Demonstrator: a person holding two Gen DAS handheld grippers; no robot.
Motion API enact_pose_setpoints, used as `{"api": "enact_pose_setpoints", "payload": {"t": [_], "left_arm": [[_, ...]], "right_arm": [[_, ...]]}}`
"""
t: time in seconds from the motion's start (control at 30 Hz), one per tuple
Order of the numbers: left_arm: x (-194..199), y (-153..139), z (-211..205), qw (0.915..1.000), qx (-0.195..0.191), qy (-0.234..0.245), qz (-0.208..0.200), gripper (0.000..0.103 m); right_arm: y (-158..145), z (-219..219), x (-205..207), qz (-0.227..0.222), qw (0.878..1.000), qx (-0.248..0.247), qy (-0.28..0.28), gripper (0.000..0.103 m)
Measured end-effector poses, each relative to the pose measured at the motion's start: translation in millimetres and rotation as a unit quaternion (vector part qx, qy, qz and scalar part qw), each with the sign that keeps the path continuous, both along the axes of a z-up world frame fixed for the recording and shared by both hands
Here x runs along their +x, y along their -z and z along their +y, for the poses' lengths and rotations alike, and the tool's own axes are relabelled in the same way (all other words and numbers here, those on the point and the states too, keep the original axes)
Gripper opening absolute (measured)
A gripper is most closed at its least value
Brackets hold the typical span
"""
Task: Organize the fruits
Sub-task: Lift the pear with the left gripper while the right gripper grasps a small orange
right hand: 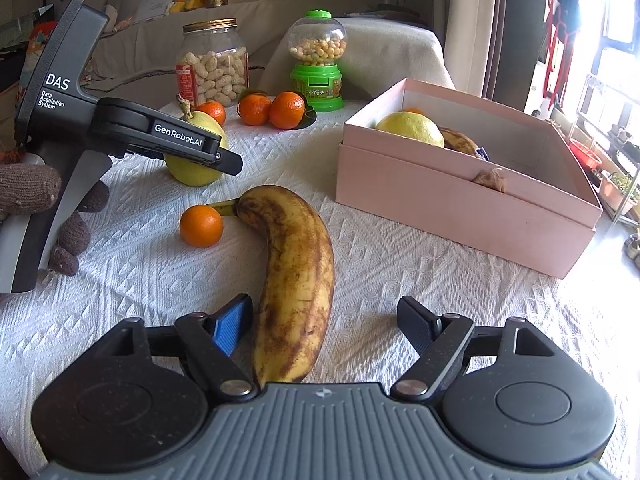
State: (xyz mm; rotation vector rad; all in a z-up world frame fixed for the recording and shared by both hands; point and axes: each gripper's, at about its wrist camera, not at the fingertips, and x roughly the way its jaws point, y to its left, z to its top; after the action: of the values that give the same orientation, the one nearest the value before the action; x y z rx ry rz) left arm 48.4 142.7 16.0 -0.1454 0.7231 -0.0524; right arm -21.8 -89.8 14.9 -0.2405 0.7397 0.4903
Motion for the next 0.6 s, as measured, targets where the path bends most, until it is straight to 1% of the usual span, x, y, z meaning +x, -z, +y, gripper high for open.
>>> {"api": "enact_pose_setpoints", "payload": {"t": [0.13,0.23,0.3,0.33,0.37,0.4,0.47,0.6], "left_arm": [[-19.2,-6.5,4.0,0.9999,-0.002,0.006,-0.01,0.067],[-43.9,-14.1,11.7,0.9998,-0.01,0.002,-0.015,0.067],[-58.2,-17.2,17.9,0.9997,-0.022,-0.001,-0.008,0.067],[-64.2,-18.0,20.7,0.9996,-0.027,-0.001,-0.003,0.067],[-69.4,-18.2,22.8,0.9995,-0.032,-0.002,0.001,0.067],[-76.0,-17.9,25.2,0.9992,-0.039,-0.002,0.007,0.067],[-87.6,-17.6,28.6,0.9988,-0.045,-0.001,0.018,0.067],[-102.9,-14.5,30.5,0.9987,-0.039,-0.001,0.033,0.067]], "right_arm": [[-11.8,4.4,-4.7,-0.049,0.999,-0.017,-0.007,0.08],[-24.5,11.0,-7.3,-0.067,0.997,-0.009,-0.036,0.078],[-29.5,18.7,-7.2,-0.062,0.996,0.003,-0.062,0.07],[-30.5,23.6,-6.7,-0.056,0.996,0.007,-0.076,0.058],[-30.8,29.1,-6.0,-0.048,0.995,0.009,-0.09,0.05],[-30.3,35.8,-5.3,-0.042,0.994,0.01,-0.103,0.049],[-27.4,48.0,-7.0,-0.047,0.992,0.005,-0.121,0.046],[-19.8,68.4,-8.4,-0.063,0.987,-0.018,-0.144,0.046]]}}
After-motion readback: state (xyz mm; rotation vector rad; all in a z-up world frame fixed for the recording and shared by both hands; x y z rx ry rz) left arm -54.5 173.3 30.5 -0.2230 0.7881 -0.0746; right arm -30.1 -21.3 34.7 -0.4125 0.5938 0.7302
